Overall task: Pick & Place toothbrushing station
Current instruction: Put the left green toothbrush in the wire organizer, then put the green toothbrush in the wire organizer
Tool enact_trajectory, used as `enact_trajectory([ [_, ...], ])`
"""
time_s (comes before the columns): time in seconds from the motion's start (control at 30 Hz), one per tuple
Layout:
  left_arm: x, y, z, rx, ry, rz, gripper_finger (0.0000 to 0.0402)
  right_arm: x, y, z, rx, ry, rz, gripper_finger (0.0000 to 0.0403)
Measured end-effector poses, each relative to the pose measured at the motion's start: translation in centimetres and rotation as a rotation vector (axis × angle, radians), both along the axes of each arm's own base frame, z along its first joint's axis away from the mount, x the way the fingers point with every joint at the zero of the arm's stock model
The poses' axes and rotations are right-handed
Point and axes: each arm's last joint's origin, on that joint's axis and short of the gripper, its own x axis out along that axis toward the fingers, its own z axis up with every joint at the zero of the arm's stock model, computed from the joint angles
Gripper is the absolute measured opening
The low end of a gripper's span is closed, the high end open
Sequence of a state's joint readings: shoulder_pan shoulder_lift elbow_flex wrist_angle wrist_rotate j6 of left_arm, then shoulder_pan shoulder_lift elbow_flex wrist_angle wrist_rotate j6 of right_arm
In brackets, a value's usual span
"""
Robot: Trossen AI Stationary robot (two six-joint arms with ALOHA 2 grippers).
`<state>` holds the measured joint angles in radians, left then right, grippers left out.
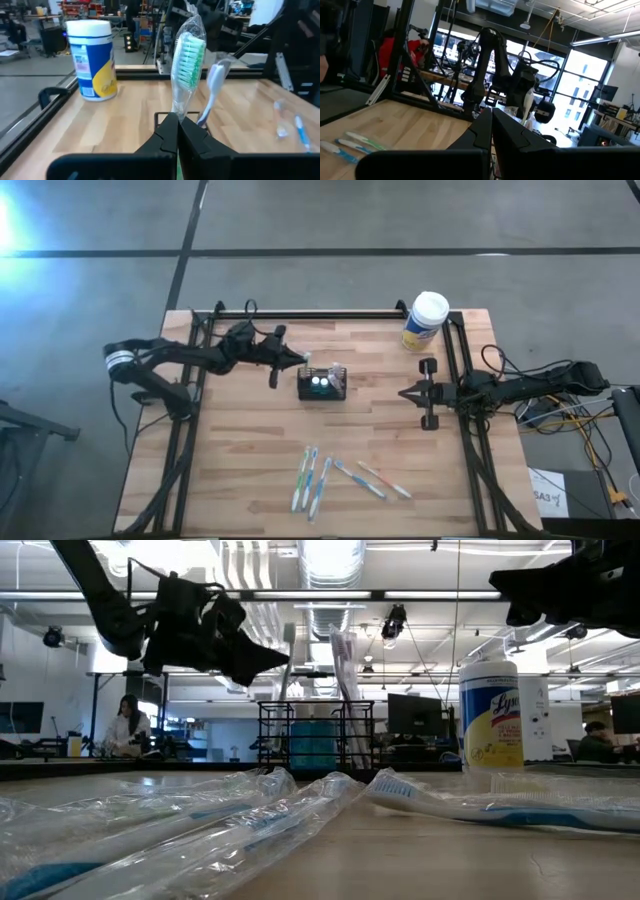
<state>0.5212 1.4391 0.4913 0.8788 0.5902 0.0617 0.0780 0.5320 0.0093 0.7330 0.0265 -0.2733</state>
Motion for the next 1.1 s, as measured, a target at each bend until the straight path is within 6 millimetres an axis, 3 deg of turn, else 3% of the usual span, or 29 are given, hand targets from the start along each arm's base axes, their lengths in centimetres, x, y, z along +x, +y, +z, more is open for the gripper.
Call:
enact_trajectory([
  [0.3,0.5,0.3,-2.0,-0.030,0.070,0.012,0.0003,0.0,0.0,0.0,-0.004,-0.004,-0.001,0.0008],
  [0.5,0.6,0.4,-2.3,-0.042,0.081,0.032,0.0028,0.0,0.0,0.0,-0.001,-0.004,-0.001,0.0008],
  [0.67,0.4,0.3,-1.6,-0.034,0.060,0.033,0.0083,0.0,0.0,0.0,-0.001,-0.004,-0.001,0.0008],
  [0.97,0.3,0.2,-1.0,-0.037,0.040,0.034,0.0224,0.0,0.0,0.0,-0.014,-0.005,-0.003,0.0008],
  [1.1,-0.2,0.0,0.8,-0.011,-0.022,0.033,0.0263,0.0,0.0,0.0,-0.011,0.000,-0.003,0.0008],
])
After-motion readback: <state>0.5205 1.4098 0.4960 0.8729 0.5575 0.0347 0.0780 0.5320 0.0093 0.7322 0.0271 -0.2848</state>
